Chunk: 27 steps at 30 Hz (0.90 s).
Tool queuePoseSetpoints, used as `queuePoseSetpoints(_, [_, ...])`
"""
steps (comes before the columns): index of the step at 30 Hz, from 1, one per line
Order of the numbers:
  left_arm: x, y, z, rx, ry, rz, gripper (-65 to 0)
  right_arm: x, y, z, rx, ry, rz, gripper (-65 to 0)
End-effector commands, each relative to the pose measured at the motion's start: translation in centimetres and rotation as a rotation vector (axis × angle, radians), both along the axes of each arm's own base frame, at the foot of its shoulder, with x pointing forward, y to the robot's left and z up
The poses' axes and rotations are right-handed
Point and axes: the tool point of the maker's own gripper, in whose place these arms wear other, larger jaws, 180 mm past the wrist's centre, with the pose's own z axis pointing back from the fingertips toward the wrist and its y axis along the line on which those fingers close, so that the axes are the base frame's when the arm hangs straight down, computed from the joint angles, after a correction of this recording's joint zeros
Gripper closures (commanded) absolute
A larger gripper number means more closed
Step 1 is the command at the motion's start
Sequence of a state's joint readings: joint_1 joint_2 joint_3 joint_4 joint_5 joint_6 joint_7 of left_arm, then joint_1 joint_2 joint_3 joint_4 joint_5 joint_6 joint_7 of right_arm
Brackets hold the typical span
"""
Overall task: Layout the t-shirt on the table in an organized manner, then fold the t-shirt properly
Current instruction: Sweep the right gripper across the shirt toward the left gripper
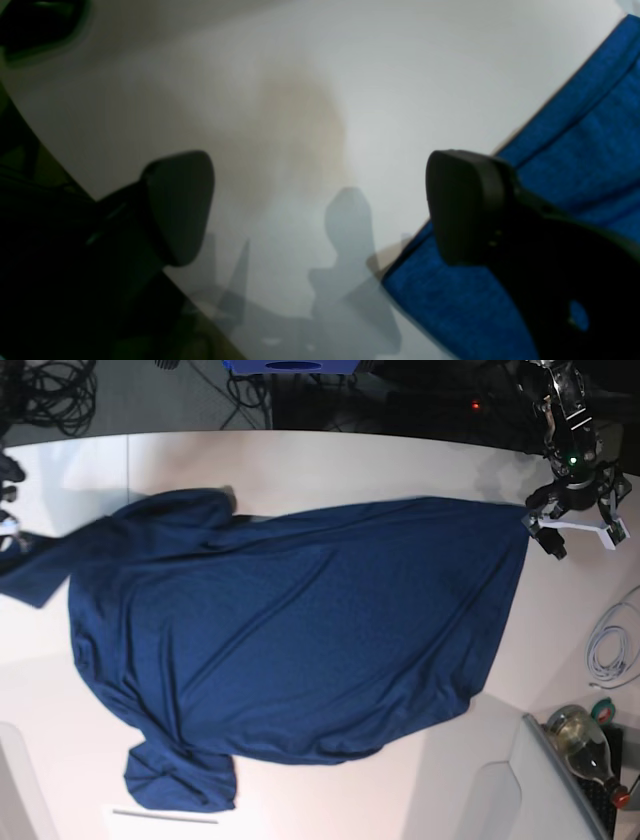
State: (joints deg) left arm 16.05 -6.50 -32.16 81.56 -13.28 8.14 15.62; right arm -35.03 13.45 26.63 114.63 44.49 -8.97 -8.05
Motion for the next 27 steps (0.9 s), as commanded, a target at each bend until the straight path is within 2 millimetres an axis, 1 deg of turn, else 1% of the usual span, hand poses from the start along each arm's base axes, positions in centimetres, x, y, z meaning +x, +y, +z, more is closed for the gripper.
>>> queuePoseSetpoints(1, [0.3,0.8,0.9,0.036,-0.018,-0.001,-65.0,0.4,-1.6,2.3,-0.033,-0.060,-0.021,0.0])
queuePoseSetpoints(3, [0.1,1.3,0.6,0.042,-0.004,-0.001,-65.0,0.3,-3.5,3.7,-0.010,-0.096,-0.063,0.0])
queuePoseSetpoints(4, [-0.1,1.3,0.4,0.040,0.002,0.001,-65.0,0.5,-4.0,4.3,-0.002,-0.115,-0.071,0.0])
queuePoseSetpoints(6, [-0.3,1.4,0.1,0.038,0.011,0.003,-65.0,1.4,-4.4,5.7,0.020,-0.162,-0.068,0.0])
queuePoseSetpoints(9, [0.1,1.4,0.2,0.036,0.005,0.005,-65.0,3.4,-3.7,6.7,0.050,-0.195,-0.037,0.0])
queuePoseSetpoints(12, [0.2,1.4,0.2,0.036,0.003,0.005,-65.0,6.4,-1.3,7.6,0.102,-0.226,0.041,0.0])
queuePoseSetpoints(13, [0.2,1.4,0.2,0.036,0.002,0.005,-65.0,7.3,-0.3,7.9,0.112,-0.238,0.075,0.0])
queuePoseSetpoints(16, [0.2,1.4,0.3,0.038,-0.001,0.004,-65.0,10.2,4.2,9.0,0.144,-0.284,0.227,0.0])
queuePoseSetpoints(18, [0.2,1.5,0.3,0.038,0.002,0.004,-65.0,11.6,7.6,9.3,0.171,-0.297,0.324,0.0])
queuePoseSetpoints(20, [0.2,2.0,0.6,0.051,0.004,0.002,-65.0,13.0,11.1,9.7,0.197,-0.308,0.420,0.0])
queuePoseSetpoints(23, [0.0,2.3,0.7,0.058,0.007,0.003,-65.0,15.0,16.3,10.7,0.228,-0.330,0.559,0.0])
queuePoseSetpoints(25, [-0.1,2.5,0.8,0.061,0.007,0.005,-65.0,16.2,19.1,11.2,0.242,-0.338,0.635,0.0])
queuePoseSetpoints(27, [-0.1,2.8,1.0,0.069,0.010,0.003,-65.0,17.2,22.1,11.3,0.253,-0.328,0.711,0.0])
